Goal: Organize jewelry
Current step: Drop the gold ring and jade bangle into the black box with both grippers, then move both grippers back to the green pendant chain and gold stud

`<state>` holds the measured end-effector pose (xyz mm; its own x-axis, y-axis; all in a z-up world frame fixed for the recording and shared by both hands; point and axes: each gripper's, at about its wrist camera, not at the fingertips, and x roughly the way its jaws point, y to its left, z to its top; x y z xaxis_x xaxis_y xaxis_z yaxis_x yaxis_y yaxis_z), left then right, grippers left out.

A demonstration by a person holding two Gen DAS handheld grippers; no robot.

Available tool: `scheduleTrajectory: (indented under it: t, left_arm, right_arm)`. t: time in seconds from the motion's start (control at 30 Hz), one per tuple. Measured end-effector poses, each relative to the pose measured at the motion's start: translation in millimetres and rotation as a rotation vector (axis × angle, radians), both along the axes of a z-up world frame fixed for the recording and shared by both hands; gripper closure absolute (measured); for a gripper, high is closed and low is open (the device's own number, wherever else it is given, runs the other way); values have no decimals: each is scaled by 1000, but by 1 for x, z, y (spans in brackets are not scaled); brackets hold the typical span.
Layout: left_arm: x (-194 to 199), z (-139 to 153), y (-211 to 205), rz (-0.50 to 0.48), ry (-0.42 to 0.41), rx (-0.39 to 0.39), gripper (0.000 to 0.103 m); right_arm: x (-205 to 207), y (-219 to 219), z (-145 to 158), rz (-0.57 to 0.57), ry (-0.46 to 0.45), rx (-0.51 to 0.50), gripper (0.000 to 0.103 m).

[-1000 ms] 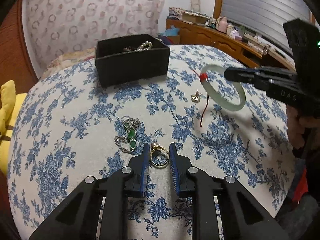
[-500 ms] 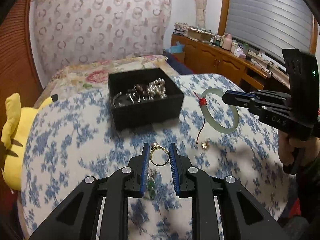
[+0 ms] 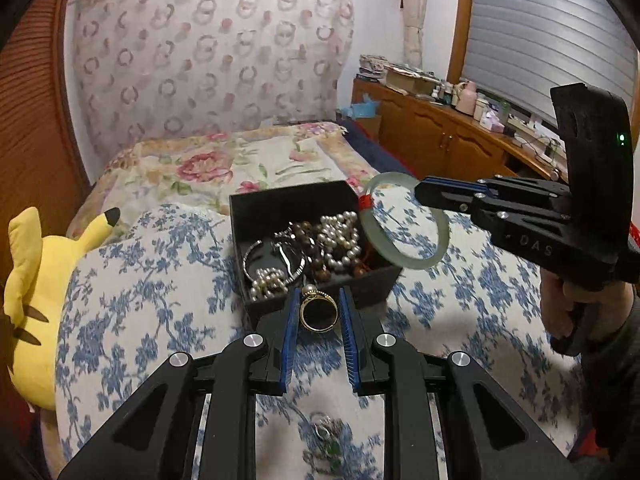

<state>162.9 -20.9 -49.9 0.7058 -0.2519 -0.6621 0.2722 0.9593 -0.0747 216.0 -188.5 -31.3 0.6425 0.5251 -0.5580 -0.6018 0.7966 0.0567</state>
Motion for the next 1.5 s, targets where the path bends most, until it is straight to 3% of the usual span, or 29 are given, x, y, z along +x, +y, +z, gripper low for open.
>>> scheduleTrajectory:
  t: [0.57, 0.73, 1.1, 1.13, 1.2, 1.23, 1.33, 1.37, 1.47, 1.5]
  left_arm:
    - [42, -1, 14, 39, 18, 7, 84]
    - [55, -2, 11, 37, 27, 16, 84]
    - [80, -7, 6, 49, 35, 36, 84]
    - [81, -7, 5, 51, 37, 40, 81]
    - [81, -8, 4, 57, 31, 44, 61]
    - [80, -8, 6, 61, 28, 45, 56]
    - [77, -8, 7, 68, 29, 50, 50]
    - [76, -8, 7, 72, 29, 52, 43]
    - [66, -8, 11, 86, 23, 60, 35]
    - [61, -8, 13, 90, 23, 61, 27]
  right_arm:
    - [34, 20, -31, 33, 76, 46, 93]
    - [34, 19, -33, 46, 99, 56, 84]
    - [28, 5, -33, 24, 88, 61, 82]
    - [27, 4, -33, 22, 86, 58, 82]
    - [27, 2, -32, 20, 85, 62, 82]
    - [27, 2, -31, 20, 83, 63, 82]
    - [26, 1, -30, 16, 83, 57, 82]
    - [25, 2, -28, 13, 82, 52, 82]
    - [18, 0, -19, 10, 81, 41, 66]
    - [14, -1, -17, 12, 77, 35, 62]
